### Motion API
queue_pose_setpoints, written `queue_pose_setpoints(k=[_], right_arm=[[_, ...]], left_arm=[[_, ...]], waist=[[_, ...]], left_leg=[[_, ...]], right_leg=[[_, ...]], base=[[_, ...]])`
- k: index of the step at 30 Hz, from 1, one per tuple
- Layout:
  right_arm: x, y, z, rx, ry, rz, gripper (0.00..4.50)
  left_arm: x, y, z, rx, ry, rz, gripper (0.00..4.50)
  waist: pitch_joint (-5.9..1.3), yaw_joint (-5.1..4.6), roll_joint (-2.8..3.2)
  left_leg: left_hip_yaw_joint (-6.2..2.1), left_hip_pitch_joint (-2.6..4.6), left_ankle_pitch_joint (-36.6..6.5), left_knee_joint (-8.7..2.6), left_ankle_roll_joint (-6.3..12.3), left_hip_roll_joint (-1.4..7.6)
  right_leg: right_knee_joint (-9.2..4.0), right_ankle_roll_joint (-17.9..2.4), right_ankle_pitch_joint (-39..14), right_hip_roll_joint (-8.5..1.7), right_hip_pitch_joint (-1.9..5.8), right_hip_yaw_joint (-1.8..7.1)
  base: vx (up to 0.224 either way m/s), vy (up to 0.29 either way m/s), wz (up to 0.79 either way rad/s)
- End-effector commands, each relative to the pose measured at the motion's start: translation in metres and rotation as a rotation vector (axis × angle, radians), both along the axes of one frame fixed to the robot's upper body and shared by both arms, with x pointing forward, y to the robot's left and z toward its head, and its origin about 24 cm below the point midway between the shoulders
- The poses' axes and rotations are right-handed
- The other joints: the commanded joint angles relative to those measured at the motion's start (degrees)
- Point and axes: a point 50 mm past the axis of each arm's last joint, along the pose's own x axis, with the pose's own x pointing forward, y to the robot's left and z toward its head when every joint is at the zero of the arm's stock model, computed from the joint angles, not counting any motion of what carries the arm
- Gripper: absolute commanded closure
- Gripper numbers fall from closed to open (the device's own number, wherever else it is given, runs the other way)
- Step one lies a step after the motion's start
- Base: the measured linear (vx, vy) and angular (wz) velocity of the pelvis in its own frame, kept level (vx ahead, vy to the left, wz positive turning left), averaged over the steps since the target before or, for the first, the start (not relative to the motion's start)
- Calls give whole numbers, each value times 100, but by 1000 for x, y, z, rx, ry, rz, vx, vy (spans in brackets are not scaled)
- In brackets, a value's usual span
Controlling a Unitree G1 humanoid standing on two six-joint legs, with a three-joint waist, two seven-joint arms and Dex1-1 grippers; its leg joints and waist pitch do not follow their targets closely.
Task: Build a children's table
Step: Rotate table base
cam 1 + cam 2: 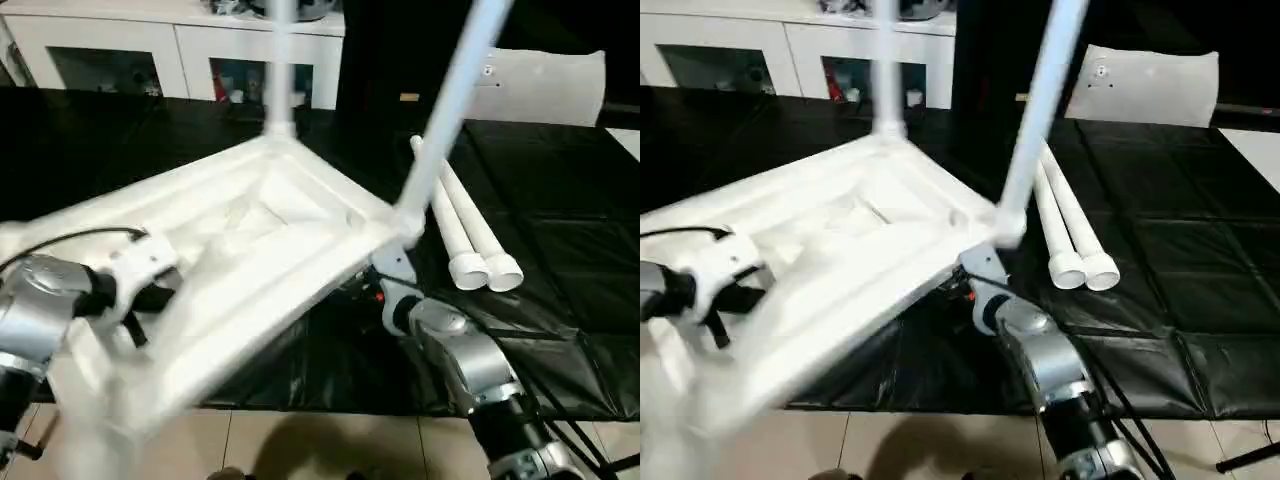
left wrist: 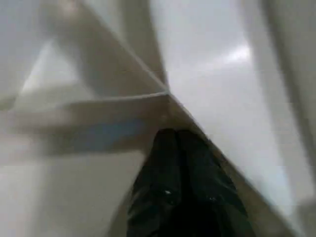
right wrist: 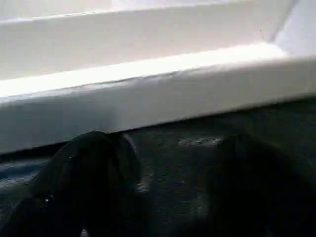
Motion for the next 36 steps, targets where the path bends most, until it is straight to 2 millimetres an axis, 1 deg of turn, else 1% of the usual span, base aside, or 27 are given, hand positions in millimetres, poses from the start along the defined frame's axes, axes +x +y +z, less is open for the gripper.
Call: queue_pose_setpoints(k=[1, 2, 3, 5, 7, 8, 10, 11, 12, 13, 16, 17, 18, 19, 20, 21, 22, 23, 25, 26, 28, 29, 30, 31, 32, 35, 36], right_arm=[[8, 7, 6, -7, -28, 10, 0], [12, 7, 8, -7, -39, 6, 0], [13, 7, 9, -8, -44, 4, 0], [15, 7, 9, -7, -51, 3, 0], [16, 7, 10, -6, -54, 3, 0], [17, 6, 10, -6, -58, 3, 0], [19, 6, 10, -7, -64, 2, 0], [20, 6, 11, -9, -70, -2, 0], [20, 6, 11, -9, -71, -3, 0], [22, 5, 12, -6, -79, -12, 0], [25, 4, 14, 1, -97, -30, 0], [26, 3, 16, 6, -105, -39, 0], [26, 3, 16, 6, -105, -39, 0], [27, 1, 18, 11, -113, -47, 0], [29, -2, 21, 10, -135, -65, 0], [32, -6, 25, -14, -170, -78, 0], [33, -9, 27, -30, -196, -76, 0], [34, -10, 29, -40, -212, -74, 0], [38, -15, 38, 18, -221, -106, 0], [41, -18, 43, 21, -241, -137, 0], [49, -27, 55, -6, -302, -228, 0], [56, -35, 61, -44, -280, -315, 0], [57, -37, 62, -59, -264, -332, 0], [60, -40, 63, -85, -225, -363, 0], [61, -41, 64, -89, -219, -371, 0], [69, -45, 73, -94, -157, -373, 0], [73, -45, 77, -61, -142, -331, 0]], left_arm=[[-4, -36, 3, -150, 42, -149, 443], [-4, -48, 4, -202, 41, -190, 443], [-2, -53, 5, -213, 30, -196, 443], [1, -59, 7, -229, 18, -207, 443], [2, -63, 9, -246, 11, -217, 443], [5, -70, 12, -280, 0, -225, 443], [9, -79, 18, -325, -17, -229, 443], [13, -84, 21, -334, -36, -221, 443], [14, -85, 21, -335, -40, -219, 443], [24, -87, 21, -307, -94, -181, 443], [42, -86, 20, -258, -194, -94, 443], [48, -84, 21, -238, -234, -55, 443], [48, -84, 21, -238, -234, -55, 443], [56, -82, 22, -220, -275, -8, 443], [64, -81, 23, -208, -315, 41, 443], [70, -80, 25, -204, -354, 88, 443], [74, -80, 25, -196, -376, 111, 443], [76, -79, 25, -190, -390, 125, 443], [84, -81, 24, -191, -459, 160, 443], [86, -82, 23, -192, -483, 159, 443], [88, -82, 20, -194, -538, 176, 443], [87, -81, 18, -200, -573, 171, 443], [87, -81, 18, -204, -584, 167, 443], [86, -81, 19, -233, -587, 168, 443], [85, -81, 20, -243, -587, 168, 443], [80, -81, 29, -332, -601, 152, 443], [78, -78, 33, -354, -606, 145, 443]], waist=[[-343, -32, 152], [-344, -25, 154], [-346, -26, 143], [-356, -23, 148], [-379, -12, 137], [-387, -21, 124], [-408, -16, 136], [-404, -18, 121], [-404, -18, 121], [-400, -22, 113], [-394, -13, 107], [-402, -2, 127], [-398, -12, 118], [-408, -5, 115], [-404, -10, 115], [-406, -9, 104], [-421, 12, 132], [-420, 6, 118], [-425, 7, 118], [-431, 12, 148], [-444, 13, 118], [-443, 16, 155], [-455, 3, 135], [-453, 10, 136], [-449, 0, 153], [-451, 10, 152], [-446, 22, 167]], left_leg=[[-75, 117, -1562, -449, -301, 216], [-79, 110, -1525, -447, -296, 209], [-71, 104, -1477, -437, -297, 205], [-59, 109, -1392, -425, -276, 200], [-63, 75, -1228, -417, -247, 195], [-51, 68, -1101, -408, -214, 194], [-51, 58, -906, -390, -174, 188], [-41, 51, -841, -381, -141, 179], [-41, 51, -841, -381, -141, 179], [-39, 50, -870, -377, -128, 177], [-34, 45, -930, -370, -92, 159], [-48, 54, -958, -370, -118, 172], [-42, 52, -981, -370, -109, 166], [-58, 55, -1006, -377, -120, 184], [-46, 59, -1047, -369, -118, 164], [-45, 45, -1016, -363, -116, 162], [-58, 59, -984, -359, -132, 174], [-58, 49, -960, -361, -123, 178], [-53, 33, -912, -348, -41, 159], [-63, 42, -895, -349, -49, 173], [-59, 33, -771, -342, -33, 171], [-60, 32, -681, -339, -47, 158], [-58, 33, -643, -340, -70, 146], [-52, 44, -664, -339, -77, 154], [-54, 45, -678, -341, -104, 158], [-52, 44, -777, -339, -126, 165], [-40, 63, -872, -329, -120, 178]], right_leg=[[-416, -1118, -1357, -413, 202, 295], [-422, -1120, -1373, -413, 208, 291], [-421, -1136, -1351, -412, 209, 294], [-420, -1138, -1238, -400, 209, 294], [-393, -1140, -1030, -406, 256, 291], [-370, -1159, -843, -394, 260, 289], [-344, -1197, -562, -385, 280, 281], [-341, -1249, -468, -377, 287, 275], [-341, -1249, -468, -377, 287, 275], [-349, -1252, -521, -379, 291, 277], [-396, -1156, -744, -369, 298, 277], [-389, -1129, -777, -379, 300, 271], [-401, -1111, -809, -365, 292, 270], [-387, -1114, -827, -384, 300, 266], [-408, -1083, -887, -364, 290, 264], [-409, -1086, -843, -367, 299, 265], [-390, -1107, -781, -387, 306, 263], [-384, -1129, -700, -381, 305, 258], [-386, -1180, -509, -365, 317, 260], [-363, -1201, -442, -381, 324, 261], [-347, -1215, -264, -375, 335, 259], [-336, -1221, -197, -367, 328, 260], [-329, -1229, -180, -353, 351, 256], [-333, -1225, -192, -359, 338, 258], [-322, -1235, -201, -355, 341, 254], [-321, -1304, -267, -383, 348, 254], [-328, -1322, -303, -386, 318, 256]], base=[[0, 0, 0], [0, 0, 0], [0, 0, 0], [0, 0, 0], [0, 0, 0], [0, 0, 0], [0, 0, 0], [0, 0, 0], [0, 0, 0], [0, 0, 0], [0, 0, 0], [0, 0, 0], [0, 0, 0], [0, 0, 0], [0, 0, 0], [0, 0, 0], [0, 0, 0], [0, 0, 0], [0, 0, 0], [0, 0, 0], [0, 0, 0], [0, 0, 0], [0, 0, 0], [0, 0, 0], [0, 0, 0], [0, 0, 0], [0, 0, 0]])
